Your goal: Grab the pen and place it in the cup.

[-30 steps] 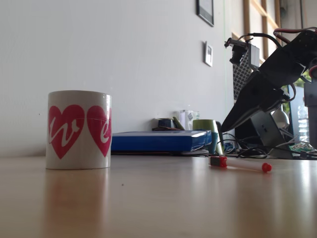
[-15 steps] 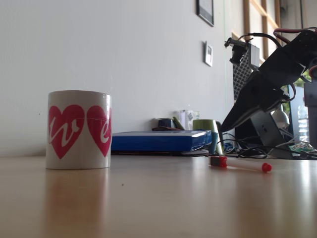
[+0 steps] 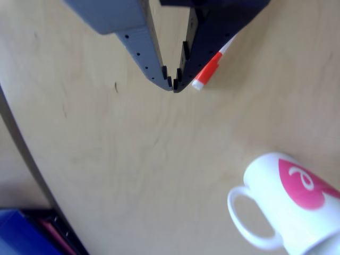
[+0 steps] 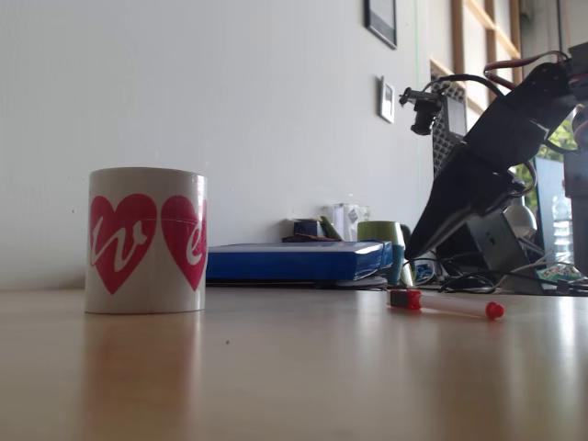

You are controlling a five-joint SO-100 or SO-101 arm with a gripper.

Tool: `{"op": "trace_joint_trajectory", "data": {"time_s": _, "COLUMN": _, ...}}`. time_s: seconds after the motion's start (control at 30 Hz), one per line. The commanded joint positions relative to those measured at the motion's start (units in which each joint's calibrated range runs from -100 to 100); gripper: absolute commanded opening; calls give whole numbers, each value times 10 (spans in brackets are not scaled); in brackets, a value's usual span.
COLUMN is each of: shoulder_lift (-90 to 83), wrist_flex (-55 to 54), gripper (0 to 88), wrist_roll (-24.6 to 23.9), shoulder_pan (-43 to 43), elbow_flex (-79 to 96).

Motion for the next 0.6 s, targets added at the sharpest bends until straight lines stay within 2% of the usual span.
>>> {"op": "trace_joint_trajectory", "data": {"time_s": 0.0, "shoulder_lift": 65, "wrist_flex": -36, "gripper": 17, "wrist_roll": -2, "shoulder_pan": 0, "elbow_flex": -89}}
{"op": "trace_joint_trajectory", "data": {"time_s": 0.13, "shoulder_lift": 132, "wrist_flex": -29, "gripper": 42, "wrist_roll": -30, "shoulder_pan": 0, "elbow_flex": -208}}
{"op": "trace_joint_trajectory", "data": {"time_s": 0.3, "shoulder_lift": 216, "wrist_flex": -10, "gripper": 215, "wrist_roll": -76, "shoulder_pan": -1, "elbow_flex": -327}}
{"op": "trace_joint_trajectory", "data": {"time_s": 0.4, "shoulder_lift": 261, "wrist_flex": 63, "gripper": 275, "wrist_roll": -109, "shoulder_pan": -8, "elbow_flex": -398}}
{"op": "trace_joint_trajectory", "data": {"time_s": 0.57, "shoulder_lift": 342, "wrist_flex": 251, "gripper": 305, "wrist_roll": -160, "shoulder_pan": -9, "elbow_flex": -529}}
